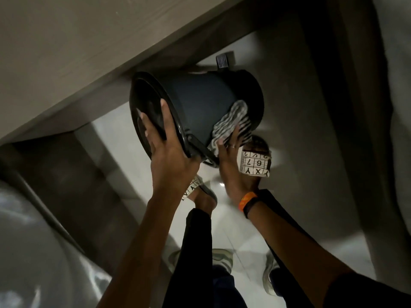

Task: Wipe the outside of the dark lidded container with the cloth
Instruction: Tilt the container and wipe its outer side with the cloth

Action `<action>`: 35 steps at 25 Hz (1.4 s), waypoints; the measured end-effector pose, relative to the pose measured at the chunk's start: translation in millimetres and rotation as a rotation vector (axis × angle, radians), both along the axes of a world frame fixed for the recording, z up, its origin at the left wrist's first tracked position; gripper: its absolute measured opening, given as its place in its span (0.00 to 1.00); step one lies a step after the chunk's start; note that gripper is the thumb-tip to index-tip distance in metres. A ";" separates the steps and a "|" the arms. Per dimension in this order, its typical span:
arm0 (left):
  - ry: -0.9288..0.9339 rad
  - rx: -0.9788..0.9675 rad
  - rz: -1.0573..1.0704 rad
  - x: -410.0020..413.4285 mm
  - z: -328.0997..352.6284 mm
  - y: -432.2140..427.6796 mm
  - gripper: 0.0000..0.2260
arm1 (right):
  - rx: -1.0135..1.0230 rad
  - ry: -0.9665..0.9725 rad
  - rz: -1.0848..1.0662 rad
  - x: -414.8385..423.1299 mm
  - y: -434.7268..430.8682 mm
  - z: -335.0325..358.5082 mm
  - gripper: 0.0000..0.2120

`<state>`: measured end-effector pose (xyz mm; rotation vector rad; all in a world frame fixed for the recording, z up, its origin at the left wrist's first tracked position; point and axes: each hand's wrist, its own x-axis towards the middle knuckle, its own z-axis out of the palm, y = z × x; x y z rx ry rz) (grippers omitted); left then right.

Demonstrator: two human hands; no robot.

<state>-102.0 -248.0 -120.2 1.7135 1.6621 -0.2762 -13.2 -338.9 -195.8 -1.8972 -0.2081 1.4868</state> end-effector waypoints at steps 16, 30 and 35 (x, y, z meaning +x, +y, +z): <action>-0.032 -0.076 0.289 -14.6 17.9 21.1 0.56 | 0.150 -0.212 0.493 61.9 16.2 -27.1 0.30; 0.039 0.028 0.029 -18.1 5.3 14.8 0.52 | -0.069 -0.193 0.378 80.4 -14.9 -66.6 0.43; 0.048 -0.020 0.007 -22.5 4.8 9.9 0.56 | 0.243 -0.374 0.674 33.4 -6.7 -33.3 0.49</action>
